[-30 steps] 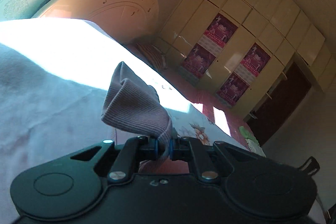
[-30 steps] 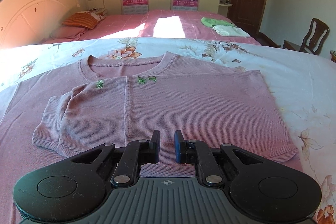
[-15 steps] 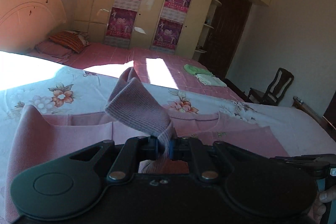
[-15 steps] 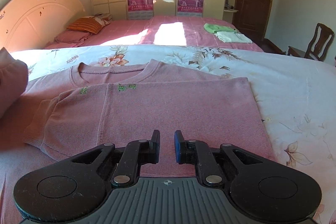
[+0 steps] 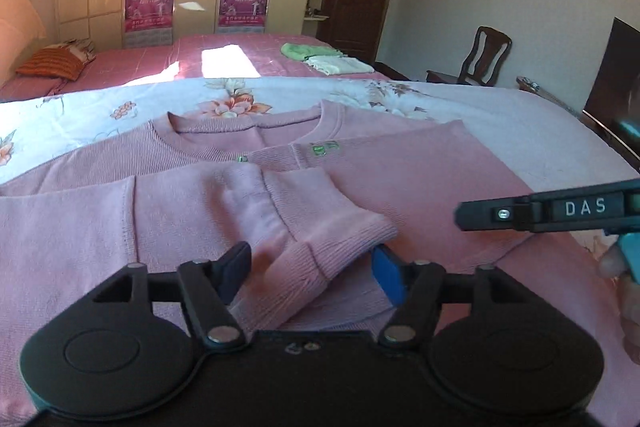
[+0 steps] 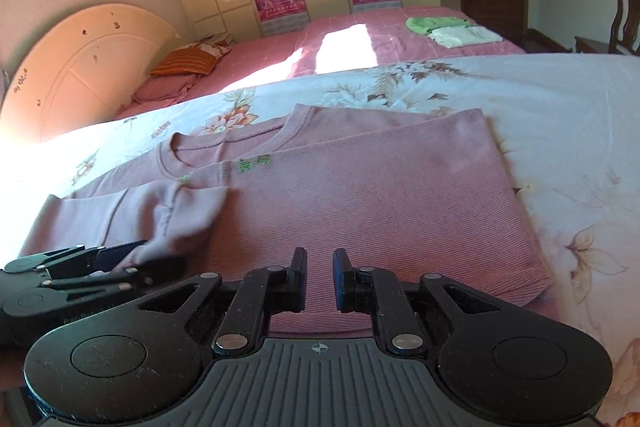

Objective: Fold small clothes
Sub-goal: 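Lay the held sleeve across the body and fold the side over with the left gripper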

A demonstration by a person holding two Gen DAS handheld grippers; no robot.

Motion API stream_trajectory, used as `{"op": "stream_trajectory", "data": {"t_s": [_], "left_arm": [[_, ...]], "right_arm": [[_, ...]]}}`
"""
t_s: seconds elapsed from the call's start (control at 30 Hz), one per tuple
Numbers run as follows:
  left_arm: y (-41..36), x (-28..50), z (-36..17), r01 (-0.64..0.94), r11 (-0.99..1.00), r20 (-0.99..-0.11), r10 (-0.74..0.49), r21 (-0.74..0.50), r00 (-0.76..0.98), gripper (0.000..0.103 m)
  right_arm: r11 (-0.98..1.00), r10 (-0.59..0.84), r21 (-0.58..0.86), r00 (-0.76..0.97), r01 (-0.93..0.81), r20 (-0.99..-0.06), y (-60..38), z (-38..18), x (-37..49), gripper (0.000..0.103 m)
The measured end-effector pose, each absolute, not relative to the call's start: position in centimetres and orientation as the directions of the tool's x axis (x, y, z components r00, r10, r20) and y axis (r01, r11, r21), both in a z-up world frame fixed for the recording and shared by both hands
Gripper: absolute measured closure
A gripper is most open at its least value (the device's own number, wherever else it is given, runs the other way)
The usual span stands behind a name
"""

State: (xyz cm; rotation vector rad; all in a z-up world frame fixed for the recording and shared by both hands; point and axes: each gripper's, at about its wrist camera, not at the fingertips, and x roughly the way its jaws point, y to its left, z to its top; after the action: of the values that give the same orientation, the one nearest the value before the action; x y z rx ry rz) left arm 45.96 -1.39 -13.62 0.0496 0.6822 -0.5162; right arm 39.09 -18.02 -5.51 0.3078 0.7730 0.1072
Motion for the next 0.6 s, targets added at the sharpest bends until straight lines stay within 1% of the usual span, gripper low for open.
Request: {"op": "stream_trajectory", "data": {"t_s": [0.03, 0.07, 0.13, 0.17, 0.2, 0.23, 0.27, 0.3, 0.33, 0.4, 0.43, 0.47, 0.5, 0.53, 0.6], "left_arm": [[-0.7, 45.0, -13.1, 0.465, 0.879, -0.598, -0.431, -0.108, 0.676, 0.035], [0.4, 44.0, -12.7, 0.446, 0.890, -0.586, -0.414, -0.099, 0.697, 0.035], [3.4, 42.0, -12.2, 0.375, 0.922, -0.559, -0.360, -0.093, 0.747, 0.035], [5.5, 40.8, -12.0, 0.320, 0.944, -0.549, -0.313, -0.085, 0.775, 0.035], [7.4, 39.7, -12.0, 0.267, 0.961, -0.549, -0.259, -0.068, 0.794, 0.036], [9.4, 38.8, -12.2, 0.213, 0.976, -0.559, -0.204, -0.050, 0.804, 0.038], [11.0, 38.3, -12.5, 0.175, 0.984, -0.576, -0.169, -0.046, 0.800, 0.038], [13.3, 38.0, -12.6, 0.133, 0.989, -0.614, -0.145, -0.065, 0.776, 0.042], [15.2, 37.8, -12.9, 0.095, 0.993, -0.640, -0.121, -0.075, 0.759, 0.052], [18.0, 37.7, -13.3, 0.030, 0.997, -0.662, -0.071, -0.073, 0.746, 0.052], [18.8, 37.9, -13.4, 0.022, 0.997, -0.664, -0.068, -0.077, 0.745, 0.052], [19.3, 38.2, -13.3, 0.023, 0.996, -0.659, -0.074, -0.086, 0.748, 0.052], [19.6, 38.6, -13.1, 0.035, 0.995, -0.652, -0.086, -0.091, 0.754, 0.052], [19.5, 39.1, -13.0, 0.048, 0.995, -0.647, -0.090, -0.083, 0.757, 0.052], [18.8, 40.2, -13.1, 0.075, 0.995, -0.648, -0.099, -0.065, 0.755, 0.053]], "right_arm": [[0.943, 0.221, 0.333, 0.733, 0.008, -0.643, -17.8, -5.3, 38.8, 0.011], [0.934, 0.246, 0.357, 0.760, -0.021, -0.601, -17.3, -4.9, 38.4, 0.005], [0.915, 0.303, 0.400, 0.751, -0.058, -0.586, -16.4, -4.6, 38.6, 0.007], [0.900, 0.335, 0.430, 0.743, -0.070, -0.580, -16.2, -4.7, 38.7, 0.011], [0.883, 0.366, 0.464, 0.723, -0.071, -0.586, -15.7, -4.9, 39.4, 0.026], [0.875, 0.378, 0.481, 0.705, -0.058, -0.600, -15.4, -5.3, 39.8, 0.035], [0.867, 0.386, 0.497, 0.689, -0.043, -0.613, -15.1, -5.6, 40.2, 0.036], [0.852, 0.400, 0.522, 0.677, -0.027, -0.618, -14.9, -6.2, 40.7, 0.037], [0.843, 0.410, 0.538, 0.669, -0.018, -0.620, -14.6, -6.5, 41.0, 0.037], [0.832, 0.434, 0.553, 0.657, -0.031, -0.616, -13.8, -6.9, 41.7, 0.037], [0.835, 0.443, 0.548, 0.653, -0.051, -0.615, -13.2, -6.9, 42.0, 0.049], [0.848, 0.442, 0.525, 0.647, -0.075, -0.621, -12.4, -6.8, 42.3, 0.058], [0.860, 0.438, 0.501, 0.640, -0.095, -0.632, -11.6, -6.8, 42.5, 0.075], [0.871, 0.430, 0.480, 0.636, -0.105, -0.640, -11.1, -6.7, 42.7, 0.085], [0.907, 0.388, 0.397, 0.651, -0.142, -0.653, -9.8, -5.9, 43.0, 0.097]]}}
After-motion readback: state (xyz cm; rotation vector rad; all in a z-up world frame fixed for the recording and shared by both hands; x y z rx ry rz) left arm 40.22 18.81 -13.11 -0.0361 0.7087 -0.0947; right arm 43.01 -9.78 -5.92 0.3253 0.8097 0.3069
